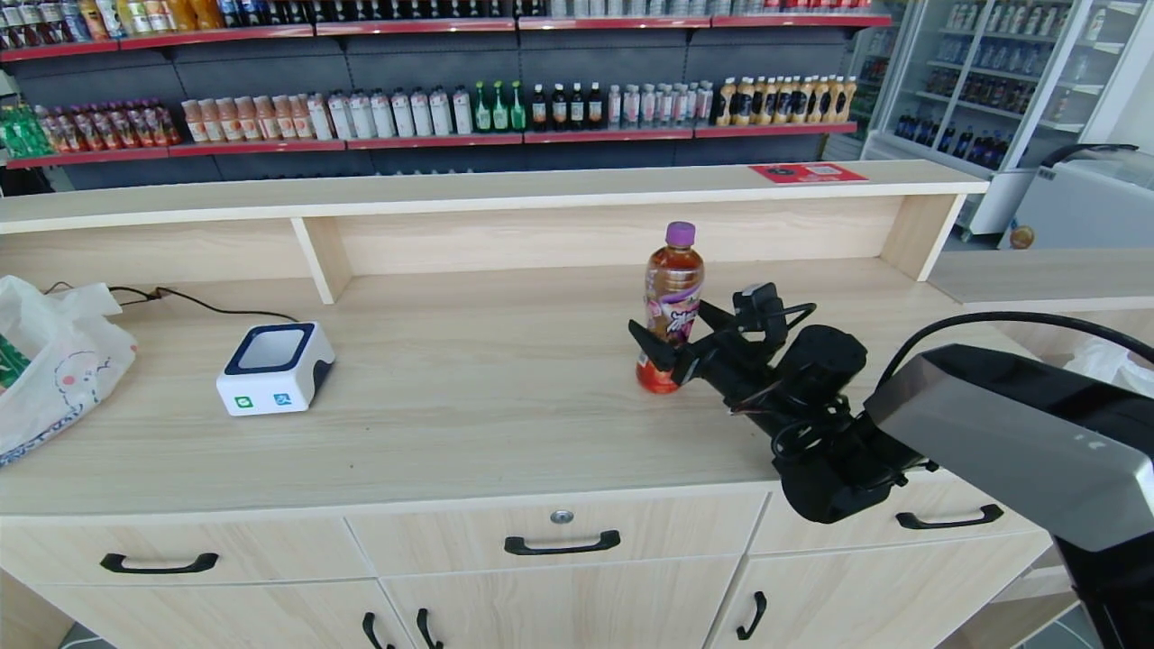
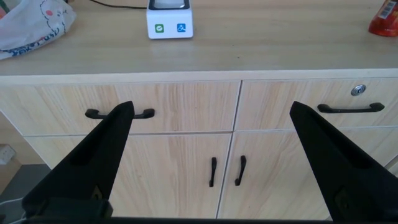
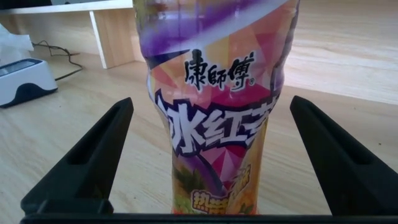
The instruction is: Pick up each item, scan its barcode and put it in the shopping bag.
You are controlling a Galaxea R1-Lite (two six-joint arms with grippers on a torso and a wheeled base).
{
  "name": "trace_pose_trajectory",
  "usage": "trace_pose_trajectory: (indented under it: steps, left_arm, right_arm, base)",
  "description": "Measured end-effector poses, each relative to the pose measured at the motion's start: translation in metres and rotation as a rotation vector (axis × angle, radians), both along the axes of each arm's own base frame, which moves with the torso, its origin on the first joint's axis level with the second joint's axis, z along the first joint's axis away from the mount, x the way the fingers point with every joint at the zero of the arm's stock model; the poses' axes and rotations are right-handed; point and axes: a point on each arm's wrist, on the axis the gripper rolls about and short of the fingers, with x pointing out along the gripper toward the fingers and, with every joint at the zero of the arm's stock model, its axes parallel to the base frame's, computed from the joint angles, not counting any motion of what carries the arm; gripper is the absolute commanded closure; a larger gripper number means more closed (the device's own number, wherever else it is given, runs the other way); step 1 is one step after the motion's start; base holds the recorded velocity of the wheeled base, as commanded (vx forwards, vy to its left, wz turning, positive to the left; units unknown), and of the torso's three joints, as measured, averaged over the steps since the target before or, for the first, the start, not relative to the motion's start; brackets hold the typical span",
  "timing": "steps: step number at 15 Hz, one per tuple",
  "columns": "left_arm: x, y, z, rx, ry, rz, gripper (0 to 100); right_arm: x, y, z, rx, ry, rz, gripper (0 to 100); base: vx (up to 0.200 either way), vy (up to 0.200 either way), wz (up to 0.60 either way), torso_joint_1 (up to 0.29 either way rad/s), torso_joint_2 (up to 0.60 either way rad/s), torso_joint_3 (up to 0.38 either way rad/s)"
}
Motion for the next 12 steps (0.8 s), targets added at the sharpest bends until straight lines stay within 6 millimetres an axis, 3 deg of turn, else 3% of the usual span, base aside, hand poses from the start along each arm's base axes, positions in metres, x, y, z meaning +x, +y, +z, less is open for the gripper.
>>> trace_pose_trajectory:
  steps: [7, 12]
  left_arm:
    - [0.000, 0.000, 0.000, 0.005, 0.000, 0.000, 0]
    - [0.000, 0.000, 0.000, 0.003, 0.001, 0.001, 0]
  right_arm:
    - [-0.002, -0.001, 0.002, 0.006, 0.006, -0.008, 0]
    - [-0.016, -0.017, 0.058, 0.094, -0.071, -0.002, 0]
  base:
    - [0.000, 0.000, 0.00, 0.000, 0.00, 0.000]
    - [0.000, 0.000, 0.00, 0.000, 0.00, 0.000]
